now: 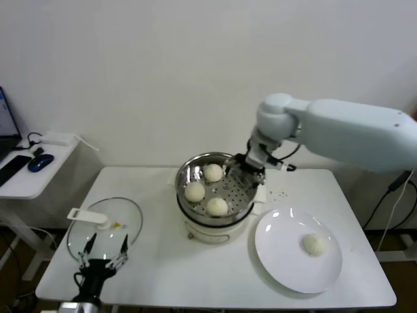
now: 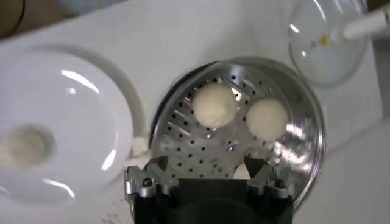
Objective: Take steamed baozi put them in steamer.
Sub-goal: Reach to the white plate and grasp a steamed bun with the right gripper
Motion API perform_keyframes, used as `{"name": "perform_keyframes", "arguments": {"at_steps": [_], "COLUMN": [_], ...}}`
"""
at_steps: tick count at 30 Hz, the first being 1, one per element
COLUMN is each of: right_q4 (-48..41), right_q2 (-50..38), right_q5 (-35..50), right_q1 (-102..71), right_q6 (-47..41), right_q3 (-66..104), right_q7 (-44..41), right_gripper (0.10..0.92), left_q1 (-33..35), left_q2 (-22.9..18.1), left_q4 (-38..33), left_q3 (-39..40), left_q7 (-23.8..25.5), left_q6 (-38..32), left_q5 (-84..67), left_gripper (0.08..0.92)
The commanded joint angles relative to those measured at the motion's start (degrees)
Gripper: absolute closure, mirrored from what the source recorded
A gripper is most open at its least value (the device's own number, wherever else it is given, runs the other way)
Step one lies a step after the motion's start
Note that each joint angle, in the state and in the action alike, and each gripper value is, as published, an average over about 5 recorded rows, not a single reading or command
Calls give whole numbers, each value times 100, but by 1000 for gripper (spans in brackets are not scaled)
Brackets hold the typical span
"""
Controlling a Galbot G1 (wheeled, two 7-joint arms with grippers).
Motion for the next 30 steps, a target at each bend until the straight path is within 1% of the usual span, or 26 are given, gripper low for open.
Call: {"name": "perform_keyframes", "arguments": {"at_steps": [1,6,11,13,17,22,30], "right_q4": [-121,-88,-174,-250,-324,-489,-805], "right_q2": [-1574,-2378,-2914,-3038,-3197,-3150,-2727], "right_q5": [2186,1281,-15,-273,-465,-606,-649], "right_q1": [1003,316,-1100,-1736,-2735,-3555,-3999], "right_q6": [-1878,-1859,-1688,-1684,-1746,-1771,-1809], "right_q3": [-1606,-1287,-223,223,1006,1626,1948], "right_q7": [13,-89,-163,-156,-123,-77,92], "right_gripper": [203,203,203,203,203,203,203], "left_q1": [-151,-135,-128,-132,-122,-103,-34], "left_q2": [10,28,24,11,-9,-21,-34], "left_q4": [-166,-156,-143,-147,-146,-107,-82], "left_q3": [118,160,174,172,163,140,88], "left_q7": [-249,-226,-222,-223,-221,-216,-204], "left_q6": [1,9,10,13,20,17,11], "left_q5": [-62,-57,-37,-27,11,30,36], "left_gripper": [177,177,177,177,177,177,177]}}
